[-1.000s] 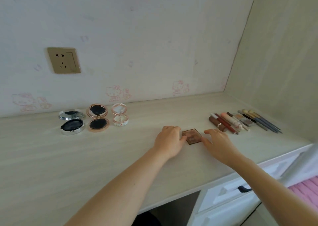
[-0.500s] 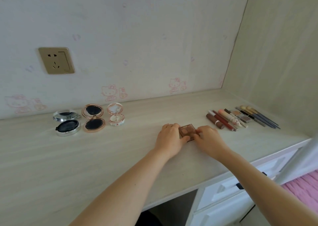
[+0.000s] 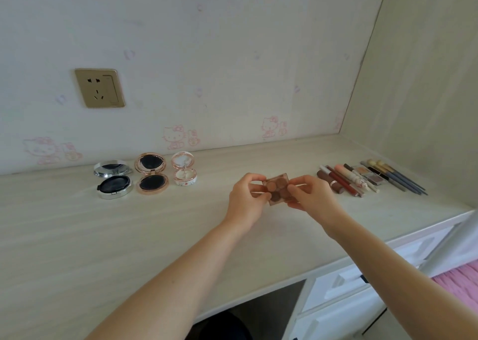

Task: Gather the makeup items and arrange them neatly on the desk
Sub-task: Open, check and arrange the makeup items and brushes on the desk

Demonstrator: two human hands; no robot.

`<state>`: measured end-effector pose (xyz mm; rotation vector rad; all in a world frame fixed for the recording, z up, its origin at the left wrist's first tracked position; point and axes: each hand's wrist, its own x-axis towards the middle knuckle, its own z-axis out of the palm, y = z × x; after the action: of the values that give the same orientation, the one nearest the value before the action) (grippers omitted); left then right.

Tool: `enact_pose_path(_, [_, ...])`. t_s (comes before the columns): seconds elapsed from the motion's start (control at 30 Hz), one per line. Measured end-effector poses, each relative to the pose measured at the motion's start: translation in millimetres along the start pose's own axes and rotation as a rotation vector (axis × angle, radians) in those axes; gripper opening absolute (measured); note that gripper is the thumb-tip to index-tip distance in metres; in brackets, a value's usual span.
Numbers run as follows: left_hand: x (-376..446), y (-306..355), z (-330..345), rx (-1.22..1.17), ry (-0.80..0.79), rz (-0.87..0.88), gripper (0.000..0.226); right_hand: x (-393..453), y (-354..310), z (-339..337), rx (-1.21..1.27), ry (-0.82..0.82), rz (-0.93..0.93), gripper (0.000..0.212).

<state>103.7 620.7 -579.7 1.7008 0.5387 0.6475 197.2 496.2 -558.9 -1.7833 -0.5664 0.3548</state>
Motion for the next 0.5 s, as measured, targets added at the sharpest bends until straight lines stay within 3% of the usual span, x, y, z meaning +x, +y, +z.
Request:
enact_pose_path(0.17, [-13, 9, -36, -0.251, -0.018, -0.094, 0.036, -7, -12, 22, 0.067, -0.071, -0.013, 0.005])
enact_pose_path(0.5, [-46, 6, -120, -0.595, -0.059, -0.272, 0.019, -38, -47, 83, 0.180, -0.265, 0.060, 0.008])
